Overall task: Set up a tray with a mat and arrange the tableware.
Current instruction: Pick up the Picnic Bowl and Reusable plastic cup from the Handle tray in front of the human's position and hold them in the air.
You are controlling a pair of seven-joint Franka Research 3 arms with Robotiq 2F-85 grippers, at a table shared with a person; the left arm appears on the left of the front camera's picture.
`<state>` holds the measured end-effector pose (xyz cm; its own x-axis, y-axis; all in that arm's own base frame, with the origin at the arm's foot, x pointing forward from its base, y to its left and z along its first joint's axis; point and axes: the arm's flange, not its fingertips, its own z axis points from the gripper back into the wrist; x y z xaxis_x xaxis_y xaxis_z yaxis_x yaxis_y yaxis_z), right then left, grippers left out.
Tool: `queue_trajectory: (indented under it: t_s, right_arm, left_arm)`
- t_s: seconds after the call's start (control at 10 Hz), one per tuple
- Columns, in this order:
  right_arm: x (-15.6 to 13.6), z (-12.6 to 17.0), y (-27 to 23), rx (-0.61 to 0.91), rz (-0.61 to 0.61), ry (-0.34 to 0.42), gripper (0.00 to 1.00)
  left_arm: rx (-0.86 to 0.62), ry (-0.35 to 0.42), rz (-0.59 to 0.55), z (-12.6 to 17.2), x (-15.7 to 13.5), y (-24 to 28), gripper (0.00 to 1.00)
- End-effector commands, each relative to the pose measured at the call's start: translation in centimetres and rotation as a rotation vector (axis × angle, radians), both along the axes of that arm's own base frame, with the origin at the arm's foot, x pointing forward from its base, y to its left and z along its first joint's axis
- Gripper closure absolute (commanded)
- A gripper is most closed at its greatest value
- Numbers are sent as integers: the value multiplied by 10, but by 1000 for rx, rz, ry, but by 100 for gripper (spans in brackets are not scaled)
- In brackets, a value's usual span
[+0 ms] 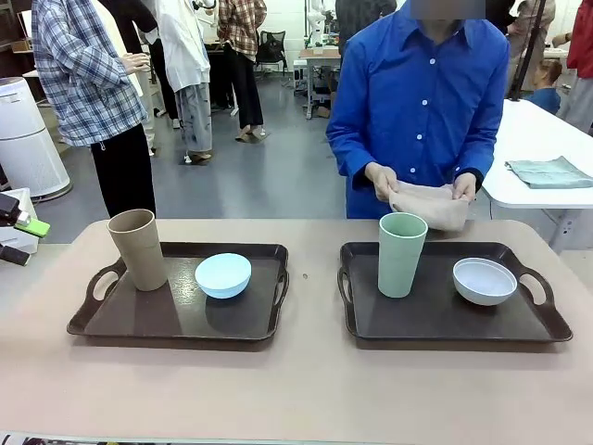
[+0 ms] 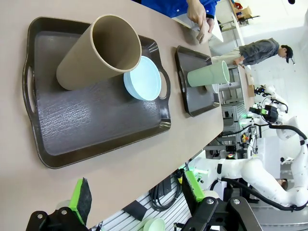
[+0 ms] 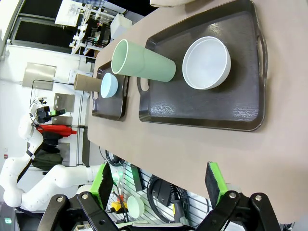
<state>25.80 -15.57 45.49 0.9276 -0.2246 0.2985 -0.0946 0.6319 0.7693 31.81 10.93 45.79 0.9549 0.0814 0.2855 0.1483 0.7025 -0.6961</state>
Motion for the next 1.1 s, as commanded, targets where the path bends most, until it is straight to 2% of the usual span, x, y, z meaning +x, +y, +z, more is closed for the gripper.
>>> queue_trajectory:
  t_s: [0.0, 1.0]
  right_arm:
    - [-2, 0, 0, 6, 7, 1, 0]
    - [-2, 0, 0, 6, 7, 1, 0]
  left_arm:
    - [-11, -3, -3, 0, 0, -1, 0]
    - [-11, -3, -3, 0, 0, -1, 0]
